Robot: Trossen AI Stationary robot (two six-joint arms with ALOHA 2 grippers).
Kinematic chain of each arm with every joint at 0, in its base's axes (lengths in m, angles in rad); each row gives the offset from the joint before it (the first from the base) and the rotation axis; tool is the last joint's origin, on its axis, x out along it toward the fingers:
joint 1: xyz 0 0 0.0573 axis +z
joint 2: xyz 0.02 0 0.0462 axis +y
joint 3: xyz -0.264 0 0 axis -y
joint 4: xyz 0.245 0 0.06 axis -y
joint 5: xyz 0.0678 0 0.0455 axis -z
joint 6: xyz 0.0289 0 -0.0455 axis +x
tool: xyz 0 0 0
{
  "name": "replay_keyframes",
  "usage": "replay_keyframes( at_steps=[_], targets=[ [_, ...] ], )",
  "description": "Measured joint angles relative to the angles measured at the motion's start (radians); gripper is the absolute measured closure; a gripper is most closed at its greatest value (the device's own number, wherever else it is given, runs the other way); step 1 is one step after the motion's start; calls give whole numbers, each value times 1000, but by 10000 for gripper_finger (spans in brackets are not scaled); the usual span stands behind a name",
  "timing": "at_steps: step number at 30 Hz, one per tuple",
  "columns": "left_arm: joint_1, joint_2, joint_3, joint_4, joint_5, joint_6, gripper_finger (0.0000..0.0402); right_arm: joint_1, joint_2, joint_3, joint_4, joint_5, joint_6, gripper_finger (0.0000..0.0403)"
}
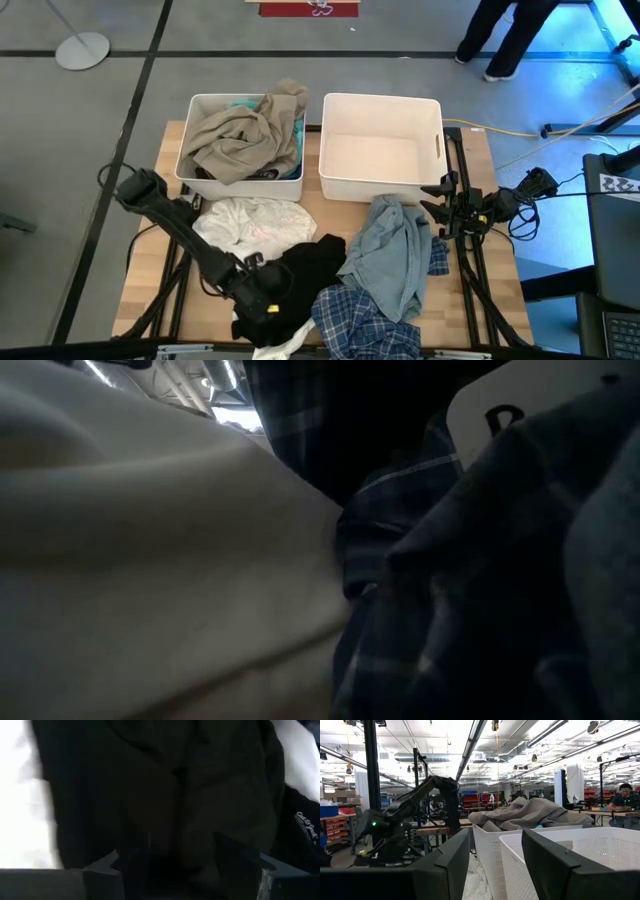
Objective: Sort clothes
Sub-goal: Put the black underwear into the left white bin
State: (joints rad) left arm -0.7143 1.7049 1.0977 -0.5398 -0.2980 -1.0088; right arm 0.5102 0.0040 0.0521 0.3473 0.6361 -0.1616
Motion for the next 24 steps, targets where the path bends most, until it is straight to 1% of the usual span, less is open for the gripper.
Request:
replay_keyframes(
  at_steps=[3,9,15,20,24],
  targets=[
    [0,35,0,37,4,24,198,0,0,0,1,0,0,221],
    [19,117,0,-6,3,46,198,0,0,-1,2,0,0,221],
    [61,178,8,-33,-1,74,198,0,0,-1,3,0,0,221],
    [97,178,5,-76,-49,115,199,0,0,-1,2,0,0,221],
    [108,178,3,-70,-53,154,199,0,0,-1,2,0,0,221]
  ],
)
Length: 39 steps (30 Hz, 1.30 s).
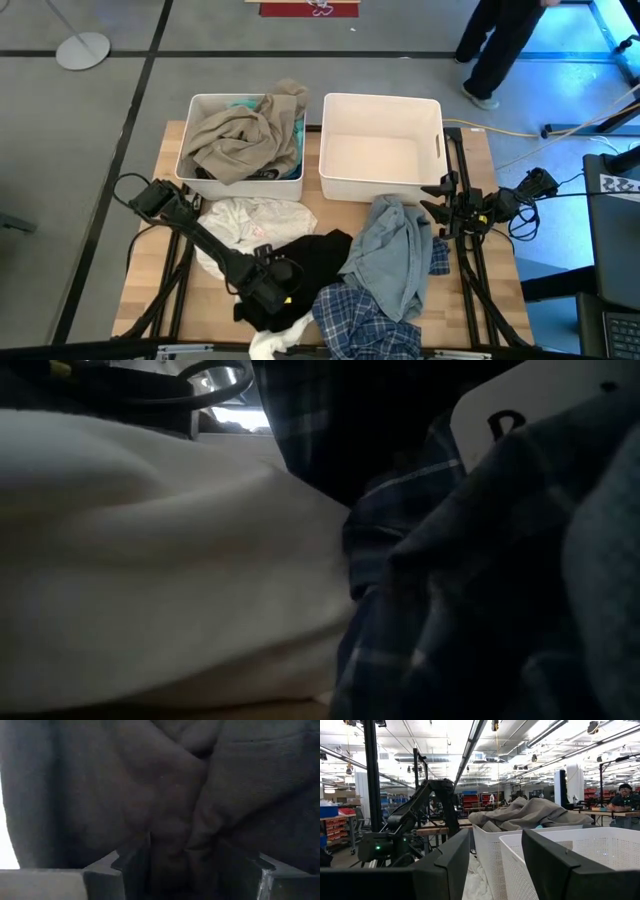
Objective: Sort clothes
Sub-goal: Put the black underwear into the left white bin
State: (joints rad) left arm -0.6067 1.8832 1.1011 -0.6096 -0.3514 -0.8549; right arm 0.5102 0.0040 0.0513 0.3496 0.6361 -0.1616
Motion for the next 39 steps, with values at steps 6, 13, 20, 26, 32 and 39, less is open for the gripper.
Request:
replay_keyframes(
  at_steps=[6,13,20,26,32,39],
  targets=[
    [0,1,0,1,-2,22,206,0,0,0,0,0,0,221],
    [0,2,-1,6,12,42,245,0,0,0,0,0,0,221],
    [7,-35,-4,13,109,103,363,0,0,0,-1,0,-5,221],
    [17,-65,-7,-9,110,131,385,0,0,-1,-2,0,-7,221],
    [16,-121,5,-150,-17,117,394,0,0,0,-1,0,-5,221],
    [13,-229,87,-202,-144,179,397,0,0,0,-1,0,-4,221]
  ],
)
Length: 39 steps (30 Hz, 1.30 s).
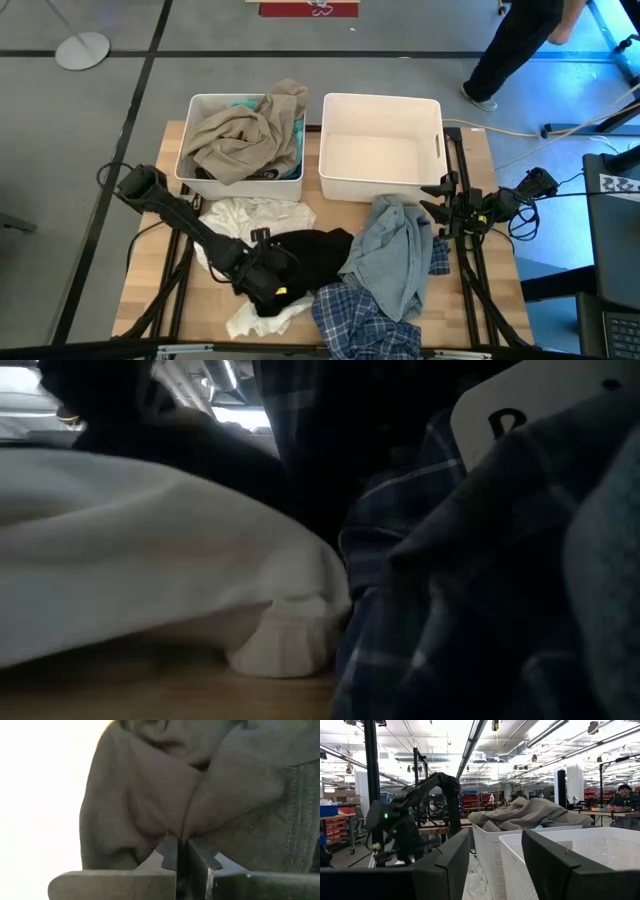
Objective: Sort clothes
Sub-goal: Put the black underwear into the left white bin
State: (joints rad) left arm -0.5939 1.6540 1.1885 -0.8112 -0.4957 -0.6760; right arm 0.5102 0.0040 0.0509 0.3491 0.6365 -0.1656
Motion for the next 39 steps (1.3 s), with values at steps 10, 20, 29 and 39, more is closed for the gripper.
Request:
replay_keyframes(
  at_steps=[10,20,29,39],
  targets=[
    [0,-108,31,-1,-98,106,395,0,0,0,-2,0,3,221],
    [25,-288,33,4,-96,169,386,0,0,0,2,0,5,221],
    [39,-436,33,79,-76,210,385,0,0,0,6,0,5,221],
    [46,-479,33,106,-102,292,384,0,1,-3,46,-95,61,221]
  ],
)
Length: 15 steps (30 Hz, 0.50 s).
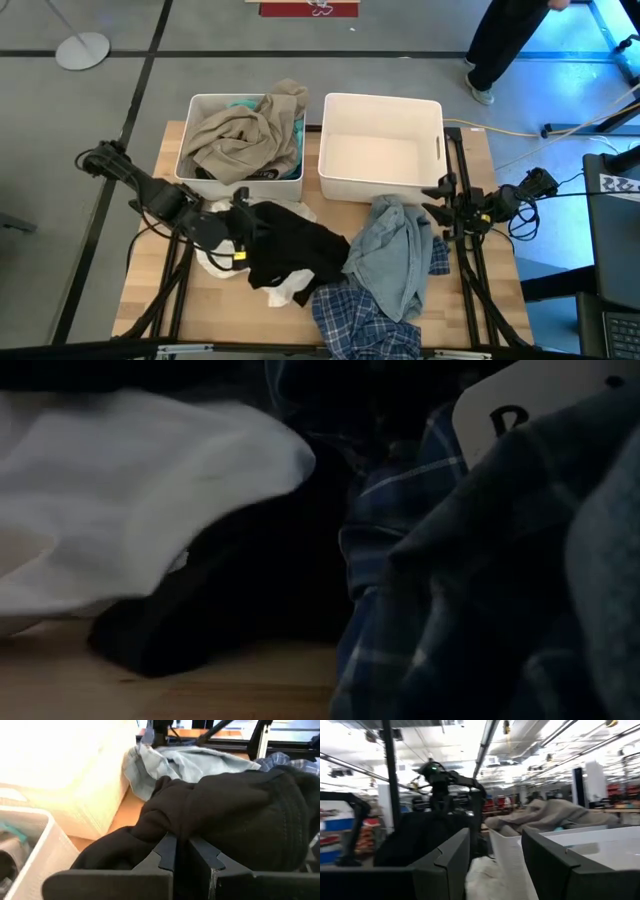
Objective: Sort clothes
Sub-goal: Put the black underwear into the left white bin
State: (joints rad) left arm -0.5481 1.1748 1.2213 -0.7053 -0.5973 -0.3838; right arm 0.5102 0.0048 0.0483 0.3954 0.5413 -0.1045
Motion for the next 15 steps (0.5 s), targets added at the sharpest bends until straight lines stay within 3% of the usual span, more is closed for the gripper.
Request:
replay_keyframes(
  at_steps=[7,15],
  targets=[
    [4,0,-9,128,-109,156,384,0,49,0,39,-91,34,221],
    [13,0,-16,333,-117,323,384,0,241,71,80,-114,30,221]
  ],
)
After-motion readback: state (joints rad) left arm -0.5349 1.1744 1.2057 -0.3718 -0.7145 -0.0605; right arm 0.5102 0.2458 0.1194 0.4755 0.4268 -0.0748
